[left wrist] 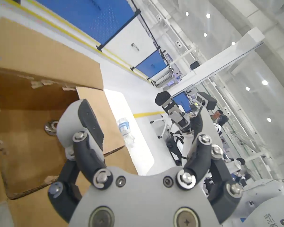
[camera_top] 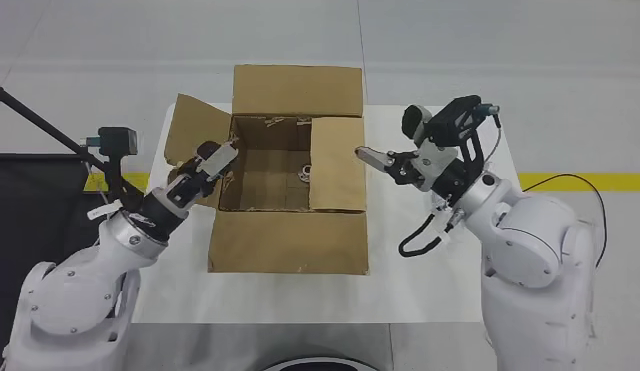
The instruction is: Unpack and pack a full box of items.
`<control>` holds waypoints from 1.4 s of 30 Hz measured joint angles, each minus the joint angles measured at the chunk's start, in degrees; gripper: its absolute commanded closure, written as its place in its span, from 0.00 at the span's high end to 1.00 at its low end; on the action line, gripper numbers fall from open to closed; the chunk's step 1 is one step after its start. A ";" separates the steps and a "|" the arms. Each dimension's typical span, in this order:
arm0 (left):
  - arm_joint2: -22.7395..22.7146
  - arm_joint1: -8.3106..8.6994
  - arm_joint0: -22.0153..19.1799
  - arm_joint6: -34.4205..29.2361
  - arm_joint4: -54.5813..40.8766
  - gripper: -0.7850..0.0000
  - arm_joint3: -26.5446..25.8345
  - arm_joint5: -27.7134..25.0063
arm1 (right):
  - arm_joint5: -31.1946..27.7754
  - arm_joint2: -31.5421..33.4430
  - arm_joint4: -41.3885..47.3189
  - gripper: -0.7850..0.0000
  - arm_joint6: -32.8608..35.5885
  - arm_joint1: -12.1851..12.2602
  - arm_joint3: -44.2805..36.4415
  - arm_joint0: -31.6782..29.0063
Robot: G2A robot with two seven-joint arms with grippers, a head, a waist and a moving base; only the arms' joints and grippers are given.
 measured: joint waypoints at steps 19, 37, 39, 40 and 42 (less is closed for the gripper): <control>21.63 -0.42 -21.45 -7.76 5.14 1.00 20.96 18.40 | -9.92 19.88 38.22 1.00 5.18 4.07 9.16 -1.58; 31.39 -2.00 -27.06 -4.92 3.88 1.00 30.08 17.63 | -10.79 21.13 39.83 1.00 3.01 6.61 8.39 -6.22; 31.34 -1.92 -26.92 -5.22 4.29 1.00 29.11 17.68 | -10.80 20.91 39.88 1.00 2.72 6.87 8.43 -6.41; 31.22 -1.87 -26.85 -5.31 4.46 1.00 28.63 17.73 | -10.85 20.78 39.90 1.00 2.61 6.97 8.48 -6.46; 30.82 -1.78 -26.65 -5.45 4.45 1.00 27.39 17.90 | -11.02 20.48 39.99 1.00 2.30 7.22 8.72 -6.48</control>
